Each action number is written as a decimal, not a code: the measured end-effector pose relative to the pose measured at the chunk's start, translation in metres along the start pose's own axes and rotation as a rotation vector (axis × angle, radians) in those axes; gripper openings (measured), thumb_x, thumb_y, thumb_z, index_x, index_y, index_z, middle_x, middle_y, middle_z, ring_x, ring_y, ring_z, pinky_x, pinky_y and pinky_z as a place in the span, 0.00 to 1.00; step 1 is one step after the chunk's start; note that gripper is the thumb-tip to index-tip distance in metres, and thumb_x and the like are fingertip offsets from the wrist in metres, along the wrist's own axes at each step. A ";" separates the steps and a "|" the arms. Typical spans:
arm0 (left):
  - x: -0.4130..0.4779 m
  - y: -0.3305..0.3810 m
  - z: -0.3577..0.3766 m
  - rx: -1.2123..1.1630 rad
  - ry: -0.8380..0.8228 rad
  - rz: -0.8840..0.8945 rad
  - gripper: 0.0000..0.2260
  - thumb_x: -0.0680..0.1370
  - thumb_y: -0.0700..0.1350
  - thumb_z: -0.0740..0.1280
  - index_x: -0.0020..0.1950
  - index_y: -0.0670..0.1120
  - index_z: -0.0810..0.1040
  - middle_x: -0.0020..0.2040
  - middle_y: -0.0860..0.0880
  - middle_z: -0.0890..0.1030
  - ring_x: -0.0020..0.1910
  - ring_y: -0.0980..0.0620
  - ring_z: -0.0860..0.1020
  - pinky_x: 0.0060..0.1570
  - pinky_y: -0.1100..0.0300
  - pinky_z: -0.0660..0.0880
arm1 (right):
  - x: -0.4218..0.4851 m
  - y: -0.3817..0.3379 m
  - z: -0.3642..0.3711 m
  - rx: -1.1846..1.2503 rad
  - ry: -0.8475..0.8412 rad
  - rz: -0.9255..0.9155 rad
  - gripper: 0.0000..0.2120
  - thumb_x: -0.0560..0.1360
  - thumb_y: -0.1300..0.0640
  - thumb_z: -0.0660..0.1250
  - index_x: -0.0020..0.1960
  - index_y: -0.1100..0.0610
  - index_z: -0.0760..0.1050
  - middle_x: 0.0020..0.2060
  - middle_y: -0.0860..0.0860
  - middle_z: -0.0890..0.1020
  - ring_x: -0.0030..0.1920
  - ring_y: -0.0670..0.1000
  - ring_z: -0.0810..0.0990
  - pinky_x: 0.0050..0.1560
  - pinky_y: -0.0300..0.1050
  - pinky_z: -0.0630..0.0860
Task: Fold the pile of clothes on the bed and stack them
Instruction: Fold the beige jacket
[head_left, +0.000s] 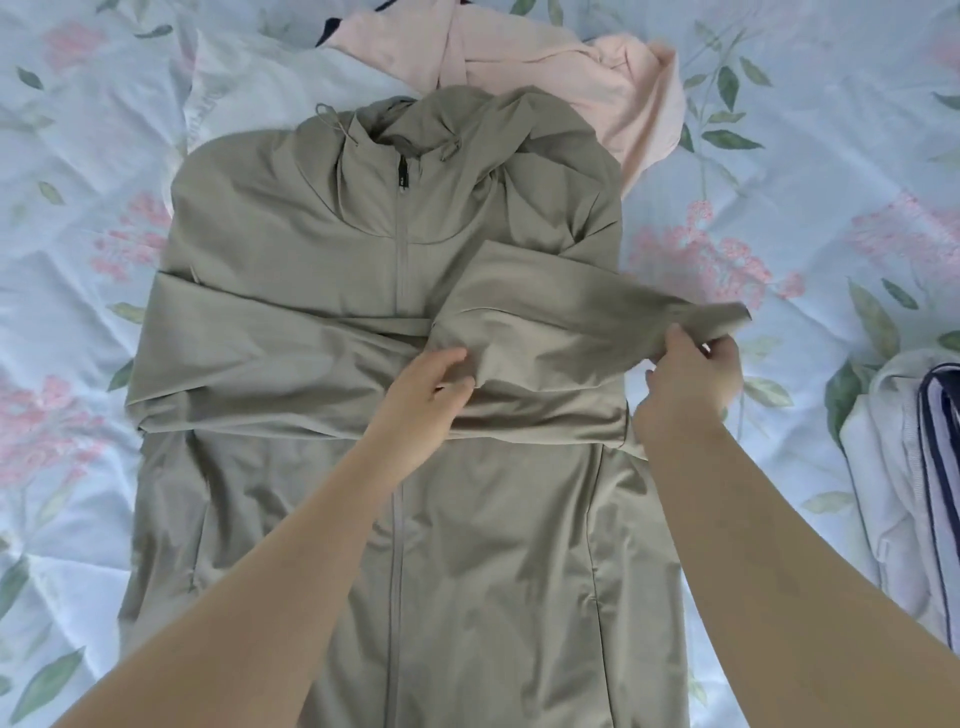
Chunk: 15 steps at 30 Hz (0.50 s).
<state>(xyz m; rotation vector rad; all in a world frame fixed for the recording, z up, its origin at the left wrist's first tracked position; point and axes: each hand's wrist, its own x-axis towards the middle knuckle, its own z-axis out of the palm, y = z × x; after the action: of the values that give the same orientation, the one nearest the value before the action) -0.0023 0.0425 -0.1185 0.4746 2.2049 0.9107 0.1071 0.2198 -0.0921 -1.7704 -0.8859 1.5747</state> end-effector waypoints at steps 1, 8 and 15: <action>-0.003 0.005 -0.006 -0.255 0.073 -0.046 0.16 0.81 0.49 0.59 0.68 0.52 0.71 0.68 0.54 0.71 0.65 0.58 0.69 0.67 0.57 0.64 | -0.014 0.000 0.008 -0.081 -0.111 -0.163 0.09 0.75 0.64 0.62 0.38 0.55 0.69 0.30 0.45 0.71 0.30 0.45 0.67 0.34 0.38 0.67; -0.035 -0.020 -0.078 -1.476 0.283 -0.221 0.31 0.70 0.73 0.55 0.56 0.53 0.82 0.55 0.49 0.83 0.53 0.47 0.82 0.51 0.49 0.78 | -0.114 0.058 0.031 -0.638 -1.180 -0.437 0.13 0.74 0.58 0.68 0.57 0.48 0.79 0.47 0.37 0.80 0.50 0.33 0.76 0.50 0.23 0.66; -0.026 -0.048 -0.113 -0.971 0.526 -0.499 0.05 0.78 0.46 0.67 0.54 0.51 0.77 0.56 0.51 0.80 0.57 0.49 0.77 0.56 0.51 0.75 | -0.097 0.087 0.015 -0.793 -0.765 -0.483 0.09 0.76 0.61 0.63 0.48 0.48 0.76 0.42 0.38 0.78 0.46 0.38 0.76 0.47 0.26 0.68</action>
<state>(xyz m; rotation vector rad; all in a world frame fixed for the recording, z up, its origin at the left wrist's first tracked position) -0.0693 -0.0580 -0.0835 -0.8052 1.8252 1.7518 0.0931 0.0901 -0.1065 -1.1616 -2.3566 1.6704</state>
